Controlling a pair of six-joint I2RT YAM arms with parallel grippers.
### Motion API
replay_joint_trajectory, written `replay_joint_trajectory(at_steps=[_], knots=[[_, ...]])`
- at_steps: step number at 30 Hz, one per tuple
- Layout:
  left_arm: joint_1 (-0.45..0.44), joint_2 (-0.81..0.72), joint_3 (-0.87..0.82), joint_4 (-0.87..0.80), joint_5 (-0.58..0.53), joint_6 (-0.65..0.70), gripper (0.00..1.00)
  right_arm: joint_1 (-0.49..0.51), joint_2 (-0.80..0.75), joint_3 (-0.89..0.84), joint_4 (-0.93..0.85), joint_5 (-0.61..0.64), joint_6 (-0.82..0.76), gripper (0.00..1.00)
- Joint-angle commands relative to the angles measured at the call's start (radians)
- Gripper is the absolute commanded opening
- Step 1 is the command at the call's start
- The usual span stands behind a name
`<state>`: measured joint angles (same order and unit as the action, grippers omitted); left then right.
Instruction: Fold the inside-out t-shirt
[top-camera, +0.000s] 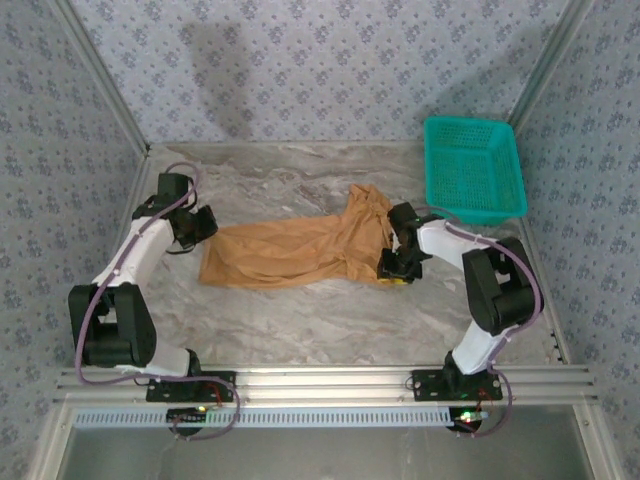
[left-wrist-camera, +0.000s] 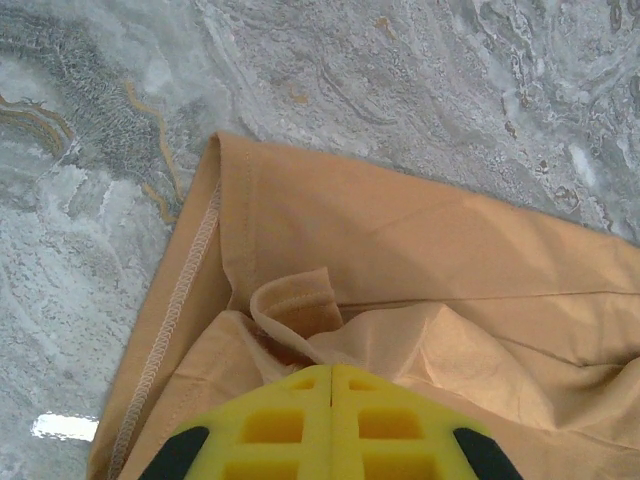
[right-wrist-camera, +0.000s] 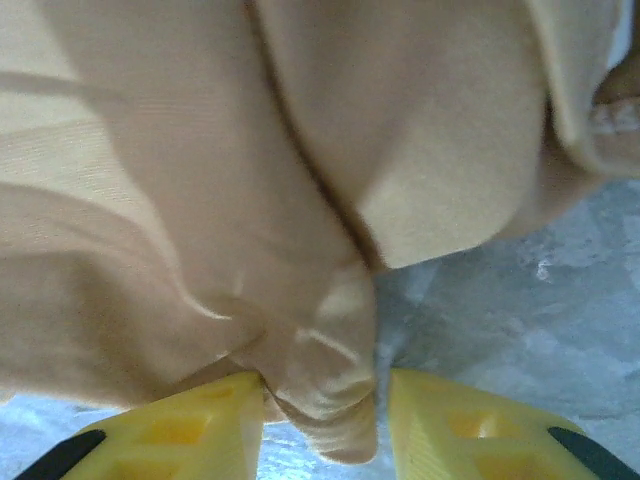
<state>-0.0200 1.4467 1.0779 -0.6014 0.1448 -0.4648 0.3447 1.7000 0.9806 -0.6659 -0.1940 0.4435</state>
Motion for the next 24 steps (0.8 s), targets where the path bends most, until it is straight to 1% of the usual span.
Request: replay_joint_trajectory(at_steps=[1,3,4,6,8,9,13,15,19,21,24], knots=[[-0.004,-0.036,-0.003,-0.009,-0.005,-0.006,0.00,0.005,0.038,-0.004,0.035,-0.030,0.017,0.24],[-0.004,-0.040,0.001,-0.016,-0.005,-0.005,0.00,0.004,0.033,0.008,0.018,-0.043,0.025,0.05],[-0.004,-0.042,0.008,-0.021,-0.005,-0.005,0.00,0.002,0.020,0.019,0.006,-0.047,0.029,0.00],[-0.003,-0.042,0.049,-0.040,-0.006,-0.003,0.00,-0.006,-0.025,0.082,-0.055,-0.051,0.031,0.00],[-0.002,-0.033,0.136,-0.072,0.000,0.000,0.00,-0.030,-0.068,0.197,-0.136,-0.057,0.024,0.00],[-0.003,-0.023,0.207,-0.117,0.005,0.000,0.00,-0.047,-0.085,0.305,-0.186,-0.053,0.015,0.00],[-0.001,0.014,0.524,-0.210,0.034,-0.006,0.00,-0.108,-0.129,0.684,-0.329,-0.064,0.007,0.00],[0.003,0.021,0.690,-0.246,0.043,-0.014,0.00,-0.137,-0.155,0.856,-0.350,-0.097,0.037,0.00],[0.031,-0.001,0.914,-0.249,0.076,-0.047,0.00,-0.199,-0.221,1.079,-0.335,-0.150,0.093,0.00],[0.057,-0.033,0.989,-0.248,0.090,-0.061,0.00,-0.236,-0.260,1.169,-0.337,-0.172,0.107,0.00],[0.107,-0.103,1.047,-0.231,0.105,-0.073,0.00,-0.295,-0.318,1.276,-0.362,-0.191,0.112,0.00]])
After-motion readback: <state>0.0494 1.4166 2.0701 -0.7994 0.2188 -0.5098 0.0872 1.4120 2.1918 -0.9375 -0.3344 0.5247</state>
